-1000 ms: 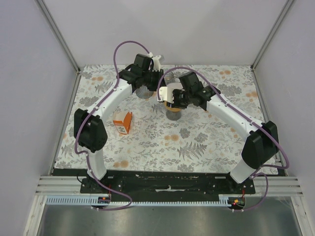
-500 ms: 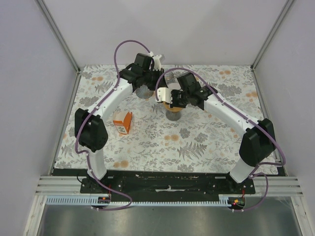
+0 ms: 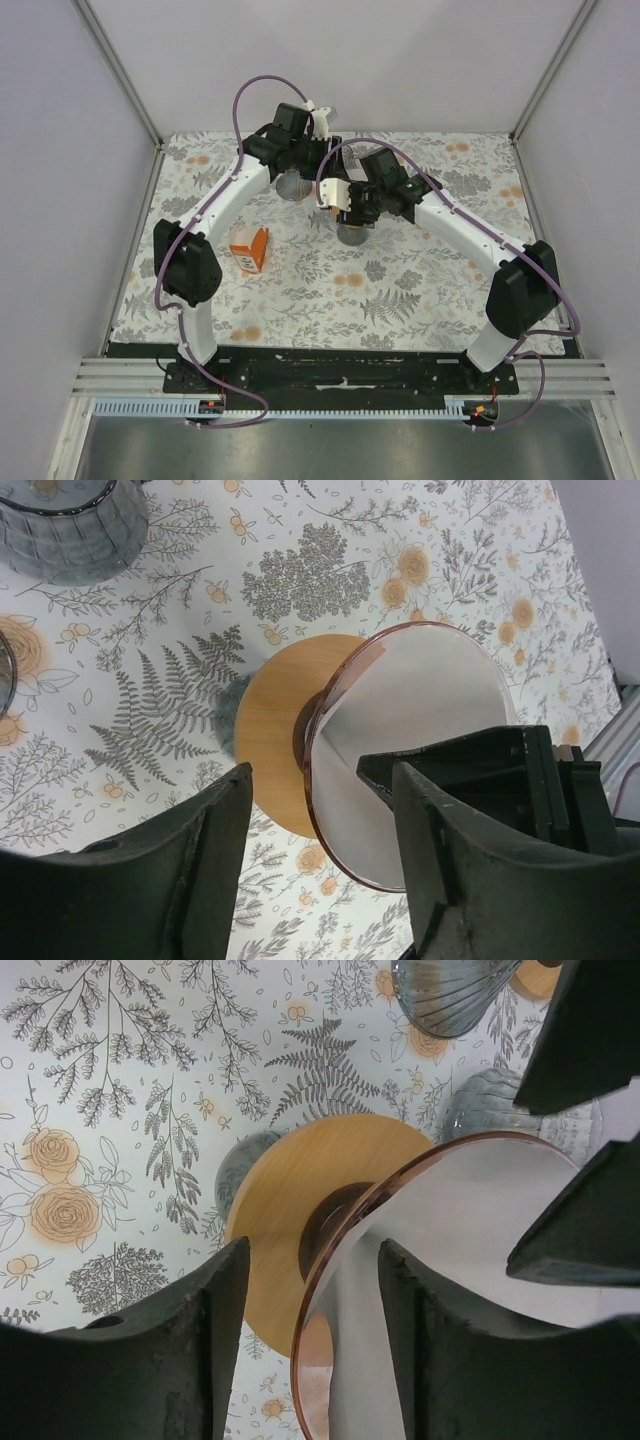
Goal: Place the coffee filter in the dripper
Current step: Place the coffee filter in the coffee dripper, then move the coffee server to the center of the board.
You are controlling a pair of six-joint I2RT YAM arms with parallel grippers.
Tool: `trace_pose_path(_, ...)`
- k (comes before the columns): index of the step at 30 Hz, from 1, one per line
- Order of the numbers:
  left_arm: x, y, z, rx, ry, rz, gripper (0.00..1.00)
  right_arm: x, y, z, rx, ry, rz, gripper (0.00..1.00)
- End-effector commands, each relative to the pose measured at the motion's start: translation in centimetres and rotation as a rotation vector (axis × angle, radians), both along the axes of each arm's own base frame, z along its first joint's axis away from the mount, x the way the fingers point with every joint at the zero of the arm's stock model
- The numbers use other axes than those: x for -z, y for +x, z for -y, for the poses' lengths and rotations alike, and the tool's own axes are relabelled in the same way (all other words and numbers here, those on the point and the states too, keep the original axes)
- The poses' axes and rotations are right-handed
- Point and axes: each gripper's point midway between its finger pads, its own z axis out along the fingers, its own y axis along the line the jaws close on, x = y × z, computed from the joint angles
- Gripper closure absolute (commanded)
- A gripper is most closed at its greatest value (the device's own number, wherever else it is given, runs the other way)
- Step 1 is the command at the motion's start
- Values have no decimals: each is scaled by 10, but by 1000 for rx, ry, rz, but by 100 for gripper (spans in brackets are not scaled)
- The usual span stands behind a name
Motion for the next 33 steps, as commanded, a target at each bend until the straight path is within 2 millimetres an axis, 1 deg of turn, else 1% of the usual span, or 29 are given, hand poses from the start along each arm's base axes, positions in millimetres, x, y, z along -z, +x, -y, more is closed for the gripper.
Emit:
trace_pose_path(1, -32, -1, -1, 49, -4, 91, 29, -28, -3, -4, 3, 51, 35, 33)
trace_pose_path(3, -41, 1, -4, 55, 1, 119, 16, -40, -5, -6, 8, 73, 48, 29)
trace_pose_path(4, -45, 2, -6, 57, 4, 131, 14, -45, -6, -6, 7, 85, 51, 25)
trace_pose_path(5, -47, 4, -9, 52, 9, 139, 13, -51, -8, -6, 4, 96, 61, 24)
trace_pose_path(7, -52, 6, -14, 52, 7, 152, 12, -60, -12, -6, -9, 114, 71, 11)
trace_pose_path(8, -54, 7, -16, 51, 5, 157, 12, -64, -16, -6, -16, 122, 73, 7)
trace_pose_path(10, -59, 8, -19, 53, 3, 168, 11, -74, -21, -6, -29, 142, 77, 2)
trace_pose_path(13, -68, 13, -27, 49, 0, 185, 10, -90, -26, -7, -44, 168, 100, 2)
trace_pose_path(15, -75, 18, -37, 37, -3, 199, 10, -110, -31, -9, -61, 209, 118, 2)
trace_pose_path(17, -82, 25, -53, 15, 6, 222, 9, -136, -44, -15, -96, 278, 125, 2)
trace_pose_path(18, -88, 30, -68, -8, 16, 242, 9, -146, -53, -19, -120, 307, 127, 2)
trace_pose_path(19, -90, 36, -82, -34, 30, 253, 9, -152, -61, -24, -146, 317, 130, 2)
trace_pose_path(20, -93, 39, -96, -57, 38, 264, 9, -153, -73, -33, -187, 309, 124, 2)
trace_pose_path(21, -97, 43, -113, -86, 45, 276, 9, -150, -82, -41, -220, 297, 118, 3)
trace_pose_path(22, -97, 46, -130, -114, 52, 274, 9, -141, -92, -51, -260, 266, 101, 6)
trace_pose_path(23, -98, 48, -146, -144, 56, 274, 8, -132, -97, -59, -285, 239, 92, 12)
trace_pose_path(24, -99, 50, -162, -173, 60, 276, 8, -117, -100, -67, -304, 201, 79, 21)
trace_pose_path(25, -102, 49, -180, -203, 62, 280, 8, -102, -99, -75, -311, 161, 75, 44)
trace_pose_path(26, -105, 49, -198, -233, 66, 287, 8, -90, -96, -81, -310, 129, 76, 64)
trace_pose_path(27, -105, 47, -208, -244, 68, 288, 8, -77, -94, -89, -312, 90, 72, 72)
trace_pose_path(28, -107, 44, -221, -269, 70, 291, 8, -66, -91, -95, -313, 54, 78, 76)
trace_pose_path(29, -106, 42, -230, -268, 90, 304, 8, -55, -87, -101, -308, 12, 93, 80)
trace_pose_path(30, -105, 40, -249, -304, 102, 305, 8, -44, -81, -104, -295, -28, 107, 85)
trace_pose_path(31, -107, 38, -257, -318, 109, 315, 8, -34, -71, -105, -260, -74, 133, 92)
trace_pose_path(32, -104, 34, -264, -330, 114, 310, 8, -24, -60, -106, -227, -115, 156, 94)
trace_pose_path(33, -104, 31, -271, -341, 121, 317, 7, -18, -51, -106, -200, -141, 181, 95)
